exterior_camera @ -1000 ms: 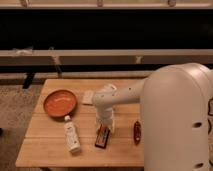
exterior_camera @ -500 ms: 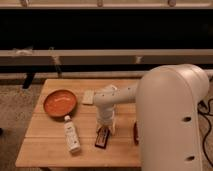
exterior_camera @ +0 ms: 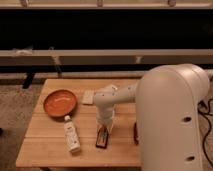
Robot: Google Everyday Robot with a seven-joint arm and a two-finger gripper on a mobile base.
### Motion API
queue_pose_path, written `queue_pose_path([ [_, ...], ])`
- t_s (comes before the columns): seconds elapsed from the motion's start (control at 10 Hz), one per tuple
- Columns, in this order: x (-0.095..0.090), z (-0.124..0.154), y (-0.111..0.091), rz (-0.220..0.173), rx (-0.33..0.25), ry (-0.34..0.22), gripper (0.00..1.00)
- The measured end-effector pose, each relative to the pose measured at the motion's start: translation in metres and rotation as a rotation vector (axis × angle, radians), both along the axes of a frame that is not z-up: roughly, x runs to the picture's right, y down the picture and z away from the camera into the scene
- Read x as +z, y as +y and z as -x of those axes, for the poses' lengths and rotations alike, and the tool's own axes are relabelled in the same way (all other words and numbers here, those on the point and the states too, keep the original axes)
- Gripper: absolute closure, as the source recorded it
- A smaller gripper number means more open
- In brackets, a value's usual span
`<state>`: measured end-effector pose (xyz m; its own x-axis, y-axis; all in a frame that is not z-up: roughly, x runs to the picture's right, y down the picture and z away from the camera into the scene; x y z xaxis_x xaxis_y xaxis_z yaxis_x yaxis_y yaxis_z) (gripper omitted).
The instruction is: Place the eraser in the ceramic cup
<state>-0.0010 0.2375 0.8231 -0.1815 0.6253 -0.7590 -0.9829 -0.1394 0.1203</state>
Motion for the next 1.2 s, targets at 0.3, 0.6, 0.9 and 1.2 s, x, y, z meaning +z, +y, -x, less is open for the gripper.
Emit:
queue_pose_path([
  [0.3,-0.005,-0.006,-0.006,-0.012,-0.002,0.000,1.00],
  [0.6,-0.042,-0.012,-0.044,-0.043,-0.013,-0.036,1.00],
  [0.9,-0.093,-0.016,-0.107,-0.100,-0.053,-0.088,1.00],
  [1.2,-0.110,-0.025,-0.162,-0.176,-0.088,-0.136,1.00],
])
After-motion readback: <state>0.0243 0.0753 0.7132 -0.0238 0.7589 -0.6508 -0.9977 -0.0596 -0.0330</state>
